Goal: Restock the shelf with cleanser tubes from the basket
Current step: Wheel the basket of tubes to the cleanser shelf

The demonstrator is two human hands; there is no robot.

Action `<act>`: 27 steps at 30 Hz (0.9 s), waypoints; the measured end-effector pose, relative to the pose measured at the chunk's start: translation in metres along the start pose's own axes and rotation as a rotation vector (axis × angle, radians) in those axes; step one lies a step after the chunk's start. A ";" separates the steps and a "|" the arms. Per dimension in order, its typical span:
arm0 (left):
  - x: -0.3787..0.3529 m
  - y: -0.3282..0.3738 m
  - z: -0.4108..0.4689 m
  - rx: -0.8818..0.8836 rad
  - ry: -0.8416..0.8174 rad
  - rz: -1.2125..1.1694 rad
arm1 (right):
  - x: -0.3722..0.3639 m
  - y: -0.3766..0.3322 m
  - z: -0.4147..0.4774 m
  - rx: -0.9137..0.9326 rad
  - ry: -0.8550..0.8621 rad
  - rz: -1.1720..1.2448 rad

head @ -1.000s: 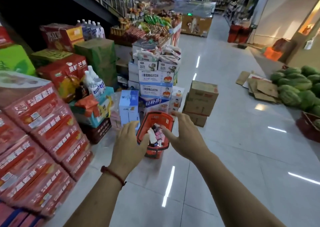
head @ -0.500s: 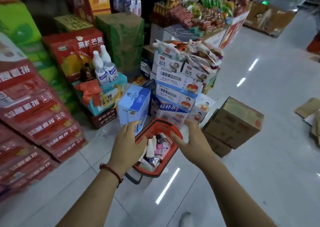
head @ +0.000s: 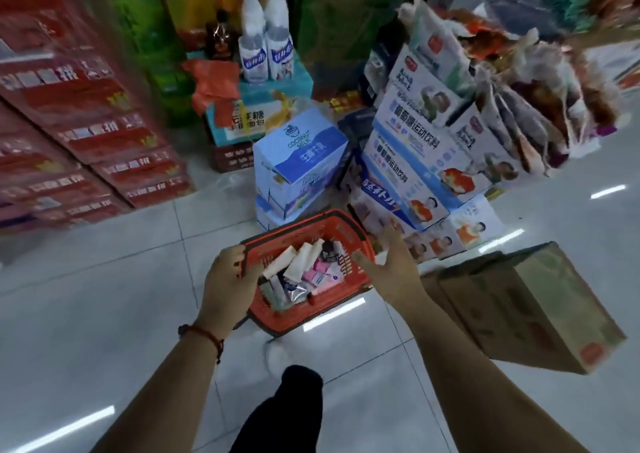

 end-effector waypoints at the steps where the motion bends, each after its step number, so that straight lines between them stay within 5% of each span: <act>1: -0.015 -0.010 0.015 0.032 -0.010 0.003 | -0.005 0.012 0.018 -0.025 0.002 0.013; 10: -0.132 -0.158 0.100 0.371 -0.024 0.008 | -0.070 0.116 0.148 -0.152 -0.105 -0.124; 15: -0.150 -0.164 0.103 0.483 0.107 0.029 | -0.122 0.180 0.209 -0.223 -0.188 -0.196; 27: -0.231 -0.312 0.141 0.739 0.338 -0.122 | -0.247 0.380 0.347 -0.233 -0.335 -0.249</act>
Point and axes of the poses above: each hand's wrist, its own z-axis towards the middle knuckle, its own x-axis out of the back of the hand, y = z × x, the point moved 5 cm from there along z, towards the middle knuckle, and after that the axes turned 10 degrees about y, right-handed, at the moved point
